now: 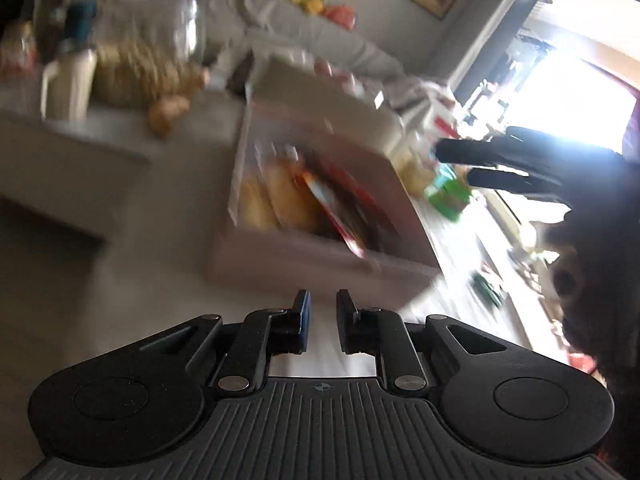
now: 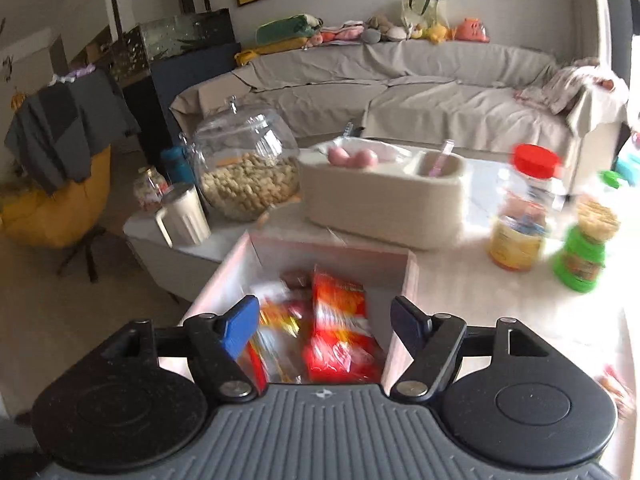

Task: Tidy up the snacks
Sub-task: 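Lower the red packet and clear packet into the pink box and open both tools, then grasp the blue green-bean packet with the left tool while the right tool reaches the green-and-white bag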

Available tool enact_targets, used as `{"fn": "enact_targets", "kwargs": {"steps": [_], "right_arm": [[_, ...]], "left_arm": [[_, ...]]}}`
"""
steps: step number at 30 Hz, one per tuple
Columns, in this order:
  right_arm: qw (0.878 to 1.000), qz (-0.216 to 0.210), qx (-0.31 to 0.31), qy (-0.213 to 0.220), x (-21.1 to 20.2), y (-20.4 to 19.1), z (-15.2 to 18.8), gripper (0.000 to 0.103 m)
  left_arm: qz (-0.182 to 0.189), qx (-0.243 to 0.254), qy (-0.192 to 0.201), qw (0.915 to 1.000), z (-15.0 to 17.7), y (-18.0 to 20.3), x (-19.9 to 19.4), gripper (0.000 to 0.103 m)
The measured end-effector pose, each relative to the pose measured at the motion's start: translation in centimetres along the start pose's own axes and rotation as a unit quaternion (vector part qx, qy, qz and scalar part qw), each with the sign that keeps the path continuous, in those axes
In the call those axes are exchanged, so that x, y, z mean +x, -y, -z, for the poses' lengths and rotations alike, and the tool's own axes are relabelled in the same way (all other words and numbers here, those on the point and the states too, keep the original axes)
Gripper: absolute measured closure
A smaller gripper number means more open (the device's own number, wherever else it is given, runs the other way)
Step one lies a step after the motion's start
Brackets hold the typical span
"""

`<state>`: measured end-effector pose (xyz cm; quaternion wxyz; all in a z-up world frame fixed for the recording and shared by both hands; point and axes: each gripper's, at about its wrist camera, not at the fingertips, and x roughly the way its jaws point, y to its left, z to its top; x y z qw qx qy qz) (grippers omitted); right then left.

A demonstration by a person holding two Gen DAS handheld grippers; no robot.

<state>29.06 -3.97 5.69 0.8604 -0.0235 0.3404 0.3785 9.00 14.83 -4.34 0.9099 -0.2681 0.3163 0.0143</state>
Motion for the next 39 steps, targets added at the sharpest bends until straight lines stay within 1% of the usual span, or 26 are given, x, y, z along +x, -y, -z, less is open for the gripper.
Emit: {"fn": "enact_targets", "kwargs": {"steps": [3,7,9,11,13,15,18,24,28,29,31,32,33,35,37,39], "right_arm": [[1.000,0.008,-0.001,-0.002,-3.7,1.6,3.8,0.029],[0.999,0.040,0.011,0.004,-8.6,4.2,9.9,0.025],[0.998,0.062,0.017,0.001,-10.0,5.3,12.8,0.025],[0.996,0.089,0.026,-0.006,-10.5,6.3,15.5,0.025],[0.993,0.106,0.041,-0.016,-10.4,7.2,17.8,0.025],[0.993,0.107,0.057,-0.017,-10.2,7.8,19.4,0.025],[0.993,0.093,0.072,-0.009,-10.0,8.2,20.8,0.025],[0.992,0.089,0.089,-0.013,-9.2,9.1,22.0,0.025],[0.992,0.085,0.094,-0.005,-9.1,9.2,21.7,0.025],[0.992,0.091,0.092,0.000,-9.3,9.3,21.3,0.025],[0.989,0.116,0.086,0.016,-9.4,10.0,19.7,0.024],[0.988,0.128,0.085,0.024,-9.3,10.5,18.8,0.023],[0.986,0.139,0.086,0.027,-8.9,11.3,17.8,0.019],[0.980,0.162,0.114,0.022,-7.2,13.7,15.7,0.018],[0.968,0.176,0.178,0.002,-5.0,16.9,13.9,0.018],[0.954,0.171,0.248,-0.007,-3.0,20.0,12.8,0.018]], "left_arm": [[0.029,0.010,-0.031,0.9990,1.7,2.0,1.2,0.086],[0.068,0.063,-0.073,0.9931,3.5,6.4,2.9,0.086],[0.078,0.078,-0.081,0.9905,4.2,8.1,3.4,0.086],[0.073,0.091,-0.075,0.9903,4.8,9.4,3.6,0.086],[0.051,0.115,-0.065,0.9899,5.6,10.6,3.6,0.086],[0.030,0.138,-0.062,0.9881,6.3,11.7,3.4,0.086],[0.021,0.141,-0.070,0.9874,6.6,12.4,3.8,0.086],[0.011,0.147,-0.080,0.9859,6.9,12.9,4.8,0.086],[0.005,0.145,-0.087,0.9855,7.0,12.7,5.6,0.086],[0.005,0.144,-0.088,0.9856,7.0,12.6,5.7,0.086],[0.010,0.137,-0.086,0.9868,6.9,12.4,5.8,0.086],[0.014,0.132,-0.084,0.9876,6.9,12.3,5.7,0.086],[0.019,0.126,-0.081,0.9886,6.8,12.2,5.6,0.086],[0.031,0.110,-0.073,0.9908,6.6,11.7,5.4,0.086],[0.041,0.095,-0.065,0.9925,6.3,11.2,5.0,0.086],[0.045,0.088,-0.061,0.9932,6.0,10.9,4.8,0.086]]}}
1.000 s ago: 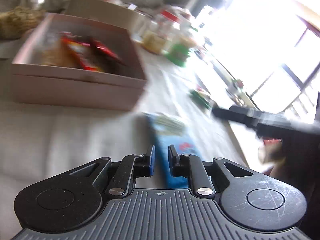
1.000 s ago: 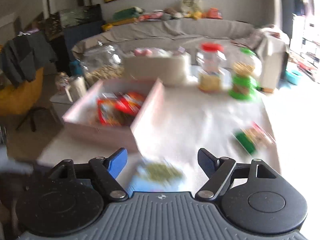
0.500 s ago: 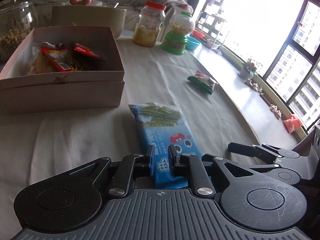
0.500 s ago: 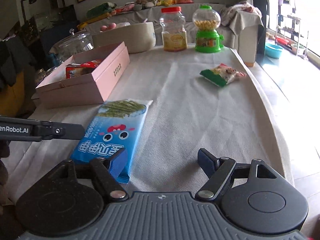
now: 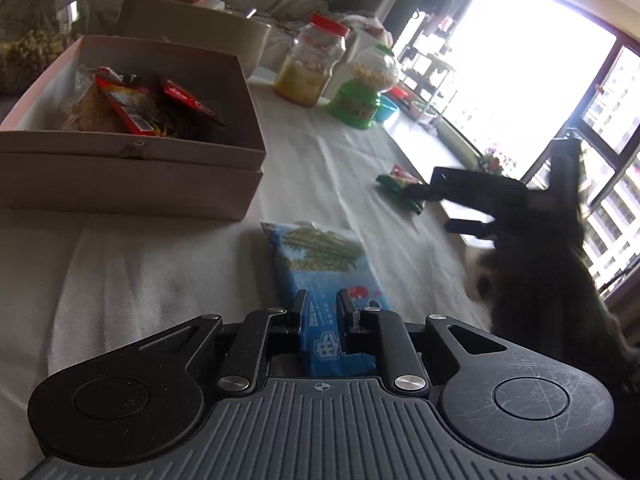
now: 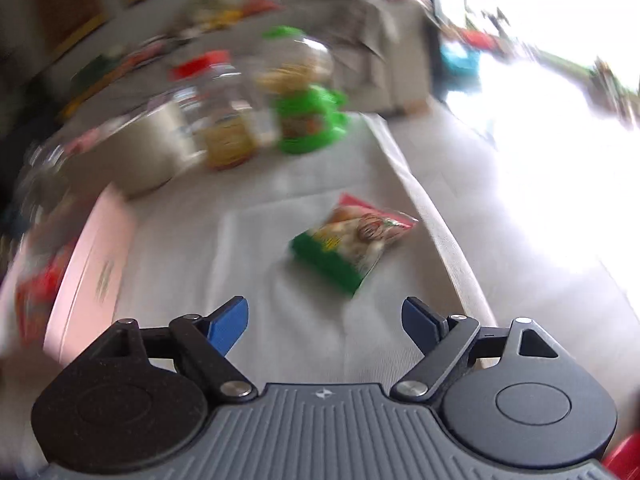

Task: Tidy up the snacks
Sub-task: 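Grasp the blue green-bean packet with the left tool while the right tool reaches the green-and-white bag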

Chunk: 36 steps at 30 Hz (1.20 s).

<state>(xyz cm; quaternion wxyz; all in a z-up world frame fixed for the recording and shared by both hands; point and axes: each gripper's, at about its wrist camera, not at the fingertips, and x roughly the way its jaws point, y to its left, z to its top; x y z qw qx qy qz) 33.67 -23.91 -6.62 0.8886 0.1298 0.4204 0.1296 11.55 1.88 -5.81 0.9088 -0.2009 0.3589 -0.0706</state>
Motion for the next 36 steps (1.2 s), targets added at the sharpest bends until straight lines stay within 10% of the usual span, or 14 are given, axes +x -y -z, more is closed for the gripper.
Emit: {"fn": "enact_targets", "kwargs": {"steps": [6,10,25,36], "right_arm": [[0.997,0.075,-0.029,-0.002,6.1,-1.5,-2.6,0.019],[0.990,0.095,-0.105,0.009,6.0,-3.3,-1.7,0.038],[0.985,-0.071,-0.158,-0.026,-7.1,-0.4,9.7,0.043],[0.984,-0.074,-0.154,0.041,-9.2,-1.6,11.2,0.039]], "left_arm": [[0.008,-0.013,-0.009,0.9998,0.0,-0.9,0.6,0.086],[0.014,-0.023,-0.013,0.9995,0.1,-1.6,0.8,0.086],[0.054,-0.054,-0.039,0.9963,0.6,-1.9,2.5,0.086],[0.090,-0.137,-0.033,0.9860,0.2,-3.8,3.3,0.086]]}}
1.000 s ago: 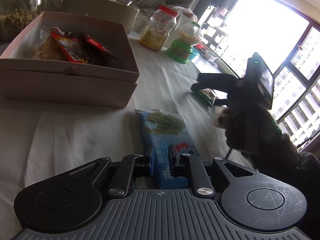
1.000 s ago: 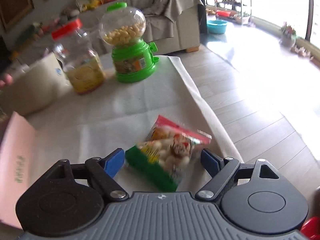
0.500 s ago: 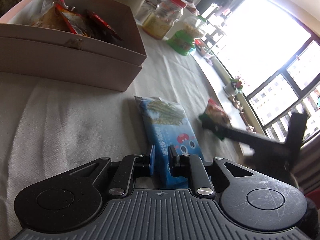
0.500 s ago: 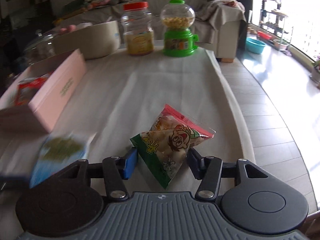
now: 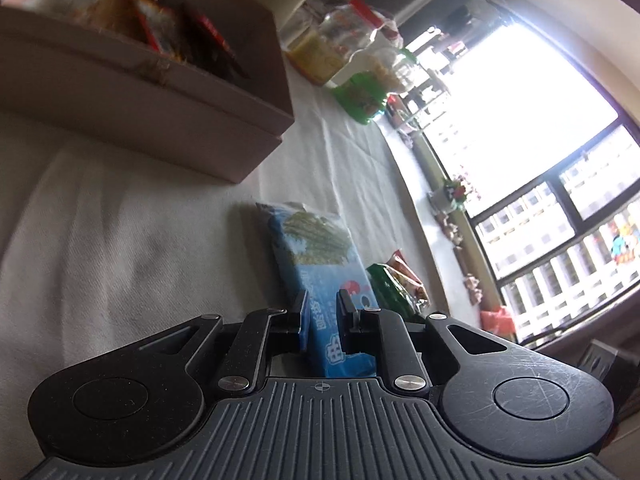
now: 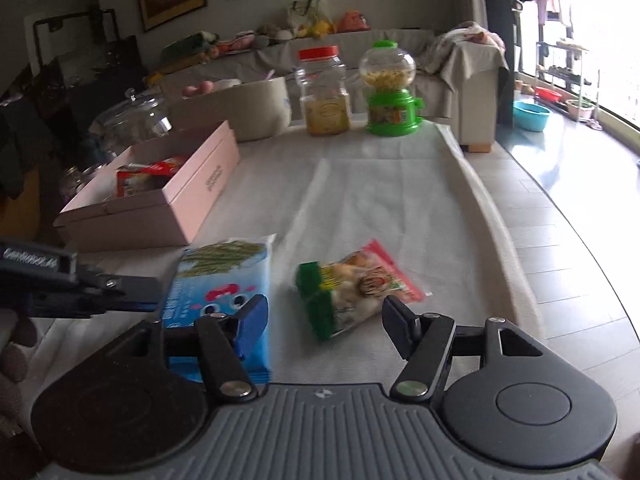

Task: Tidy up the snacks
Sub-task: 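Grasp the blue green-bean packet with the left tool while the right tool reaches the green-and-white bag, then grasp the green-and-white cartoon snack bag with the right tool while the left tool holds the blue packet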

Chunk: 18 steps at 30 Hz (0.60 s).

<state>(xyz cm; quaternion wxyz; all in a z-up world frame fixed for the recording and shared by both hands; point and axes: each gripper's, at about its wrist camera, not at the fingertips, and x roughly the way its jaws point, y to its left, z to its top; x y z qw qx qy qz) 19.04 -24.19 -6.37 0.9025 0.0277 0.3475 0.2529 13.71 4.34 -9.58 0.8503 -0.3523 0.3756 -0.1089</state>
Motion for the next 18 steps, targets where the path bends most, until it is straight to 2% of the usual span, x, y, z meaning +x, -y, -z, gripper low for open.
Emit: {"fn": "enact_targets", "kwargs": {"steps": [3,8,10,11,13,16,18], "right_arm": [[1.000,0.005,-0.013,-0.015,1.2,-1.2,0.8,0.040],[1.000,0.005,-0.015,-0.010,1.2,-1.2,1.3,0.041],[1.000,0.001,-0.012,-0.010,0.9,-1.2,1.6,0.047],[1.000,-0.003,-0.014,-0.009,0.8,-1.4,1.7,0.049],[1.000,-0.019,-0.021,-0.010,0.5,-1.8,1.9,0.055],[0.998,-0.061,-0.030,-0.018,-0.1,-2.7,2.4,0.057],[0.997,-0.058,-0.048,-0.011,-0.6,-3.5,2.6,0.057]], "left_arm": [[-0.017,0.006,0.002,0.9998,-0.2,0.0,0.6,0.086],[-0.021,-0.002,0.006,0.9998,-0.7,-0.1,1.6,0.083],[-0.013,0.005,0.004,0.9999,-0.8,0.3,1.9,0.084],[-0.007,0.010,-0.003,0.9999,-0.8,0.7,2.1,0.083],[-0.004,0.027,-0.011,0.9996,-0.5,1.6,2.2,0.072],[0.002,0.057,-0.012,0.9983,-0.1,3.0,1.4,0.070],[0.002,0.074,-0.008,0.9973,-0.1,3.9,0.5,0.070]]}}
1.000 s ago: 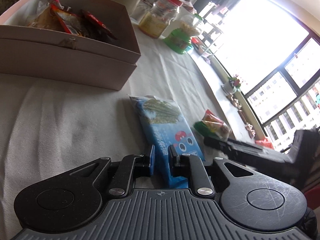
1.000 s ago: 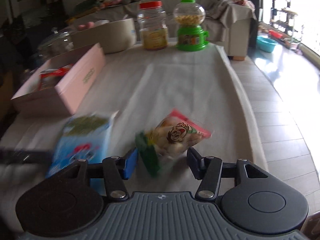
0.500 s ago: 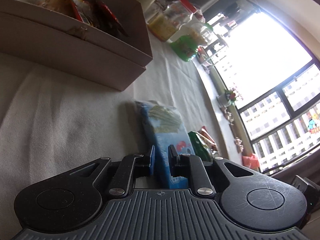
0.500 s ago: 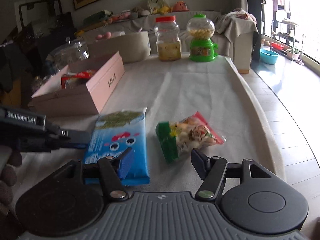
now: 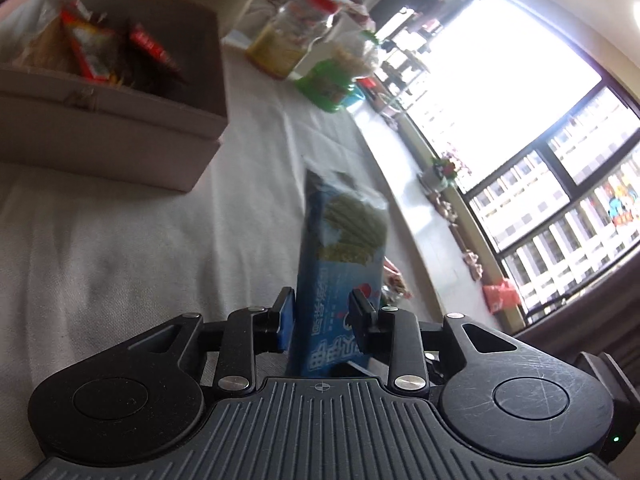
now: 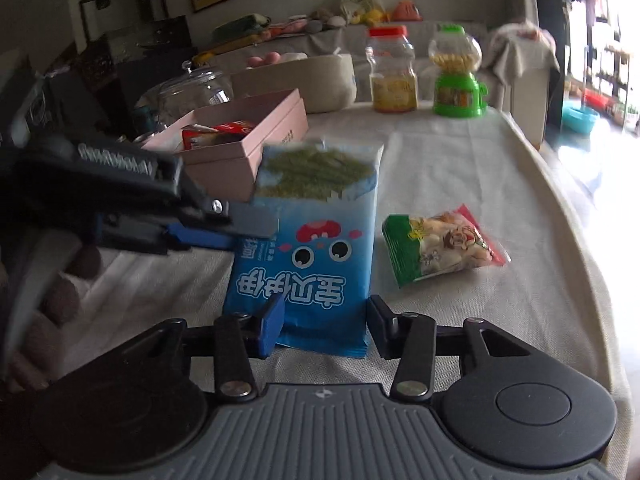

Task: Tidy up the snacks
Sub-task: 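Grasp the green-and-white cartoon snack bag with the right tool while the left tool holds the blue packet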

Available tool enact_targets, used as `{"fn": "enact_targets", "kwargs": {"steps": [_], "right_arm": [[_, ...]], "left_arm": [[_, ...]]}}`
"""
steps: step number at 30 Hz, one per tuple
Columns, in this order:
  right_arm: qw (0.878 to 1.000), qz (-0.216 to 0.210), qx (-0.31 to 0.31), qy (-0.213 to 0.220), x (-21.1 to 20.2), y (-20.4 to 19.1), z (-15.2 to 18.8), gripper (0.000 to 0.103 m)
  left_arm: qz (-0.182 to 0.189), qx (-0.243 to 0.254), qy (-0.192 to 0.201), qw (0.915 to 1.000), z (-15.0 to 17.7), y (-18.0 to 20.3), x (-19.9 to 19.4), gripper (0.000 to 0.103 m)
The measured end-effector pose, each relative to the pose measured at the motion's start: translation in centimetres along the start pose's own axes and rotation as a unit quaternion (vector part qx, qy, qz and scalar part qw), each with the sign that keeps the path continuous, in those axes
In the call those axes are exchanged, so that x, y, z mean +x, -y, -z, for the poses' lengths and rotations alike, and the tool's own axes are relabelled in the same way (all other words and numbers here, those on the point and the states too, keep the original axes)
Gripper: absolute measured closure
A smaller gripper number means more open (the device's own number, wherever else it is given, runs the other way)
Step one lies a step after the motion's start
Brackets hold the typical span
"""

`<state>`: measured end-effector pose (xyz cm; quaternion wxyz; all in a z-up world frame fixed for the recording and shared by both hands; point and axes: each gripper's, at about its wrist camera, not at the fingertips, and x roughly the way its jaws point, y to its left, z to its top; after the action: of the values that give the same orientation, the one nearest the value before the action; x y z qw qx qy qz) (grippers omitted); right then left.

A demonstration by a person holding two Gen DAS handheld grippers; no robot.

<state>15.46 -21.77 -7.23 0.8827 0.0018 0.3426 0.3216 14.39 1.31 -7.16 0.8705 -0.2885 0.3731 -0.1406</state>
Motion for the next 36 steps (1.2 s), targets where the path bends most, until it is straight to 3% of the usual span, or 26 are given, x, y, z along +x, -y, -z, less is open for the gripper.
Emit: {"fn": "enact_targets", "kwargs": {"steps": [7,11,16,20,22,29,36], "right_arm": [[0.999,-0.035,0.024,0.002,-0.9,0.5,-0.1,0.057],[0.998,-0.042,0.043,0.002,-0.9,1.5,-0.1,0.058],[0.997,-0.016,0.069,0.011,-1.0,2.4,-0.1,0.058],[0.996,0.018,0.083,0.019,-0.9,3.3,-0.3,0.058],[0.996,0.028,0.086,0.006,0.0,3.6,-0.5,0.068],[0.995,-0.028,0.100,-0.007,0.8,3.7,-0.6,0.070],[0.993,-0.063,0.098,-0.002,-0.1,2.6,-0.9,0.070]], "left_arm": [[0.006,0.031,0.017,0.9994,-0.2,1.8,-1.5,0.070],[-0.001,0.039,0.007,0.9992,0.1,1.3,-0.8,0.071],[-0.035,0.017,-0.024,0.9990,0.8,-1.2,1.9,0.073],[-0.024,0.008,-0.006,0.9997,0.7,-1.9,2.3,0.075],[-0.021,0.006,0.008,0.9997,0.7,-2.1,2.4,0.075],[0.000,0.016,0.005,0.9999,0.7,-1.7,2.8,0.073],[-0.015,0.057,0.020,0.9981,0.7,0.9,-1.4,0.072]]}}
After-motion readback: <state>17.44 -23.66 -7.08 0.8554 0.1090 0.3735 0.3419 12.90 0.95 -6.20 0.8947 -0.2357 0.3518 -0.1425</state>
